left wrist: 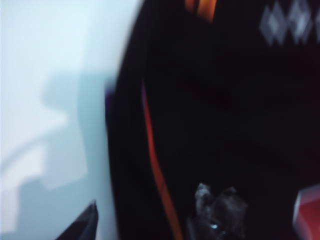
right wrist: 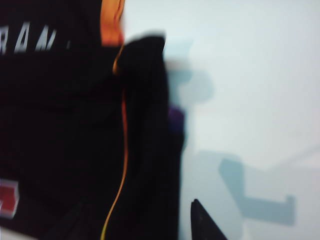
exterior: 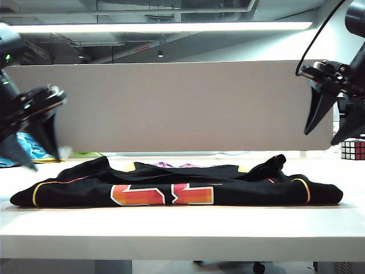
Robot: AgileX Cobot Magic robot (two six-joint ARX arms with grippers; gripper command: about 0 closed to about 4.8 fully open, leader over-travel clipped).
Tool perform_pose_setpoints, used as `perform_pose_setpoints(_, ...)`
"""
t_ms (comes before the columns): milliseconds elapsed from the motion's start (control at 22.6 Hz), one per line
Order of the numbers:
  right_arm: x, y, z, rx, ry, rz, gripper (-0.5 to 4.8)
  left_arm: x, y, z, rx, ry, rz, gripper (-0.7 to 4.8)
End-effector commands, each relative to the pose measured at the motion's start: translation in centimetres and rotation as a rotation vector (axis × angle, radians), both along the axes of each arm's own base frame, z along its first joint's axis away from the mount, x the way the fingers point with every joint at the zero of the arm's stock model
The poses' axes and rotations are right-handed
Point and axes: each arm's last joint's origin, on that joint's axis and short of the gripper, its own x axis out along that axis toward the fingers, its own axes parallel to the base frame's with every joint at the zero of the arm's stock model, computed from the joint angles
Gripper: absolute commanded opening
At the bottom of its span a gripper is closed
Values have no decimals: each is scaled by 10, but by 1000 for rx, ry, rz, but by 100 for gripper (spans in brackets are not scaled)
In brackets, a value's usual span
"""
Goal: Fold the bottom side of the basketball jersey horizontally towards the center, about one-third of the way, and then fold the bottom of the basketball jersey up towards the top, creating a neat rectangle.
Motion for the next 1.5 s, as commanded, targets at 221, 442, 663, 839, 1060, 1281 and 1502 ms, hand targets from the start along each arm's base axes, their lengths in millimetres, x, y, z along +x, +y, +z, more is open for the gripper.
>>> perform_pose_setpoints(221, -51, 1, -14, 27, 65, 18, 262, -24, 1, -17, 36, 195, -87, 215)
perform_pose_setpoints(442, -60, 2, -49, 59, 128, -4, 263, -25, -1, -21, 39, 178, -93, 215)
perform_pose_setpoints(663, -56, 3, -63, 112, 140, -15, 263, -23, -4, -20, 31, 159, -100, 215)
perform_pose_setpoints(839, -50, 4, -71, 130, 139, -12, 263, -23, -7, -20, 28, 161, -112, 215)
perform_pose_setpoints(1060, -43, 14, -85, 152, 169, 6, 262, -24, -10, -33, 28, 228, -125, 215)
perform_pose_setpoints(1281, -41, 19, -90, 167, 181, 16, 157, -27, -12, -38, 28, 234, -133, 153)
perform_pose_setpoints(1502, -42, 19, -88, 173, 178, 29, 1, -24, -16, -35, -123, 195, -190, 11)
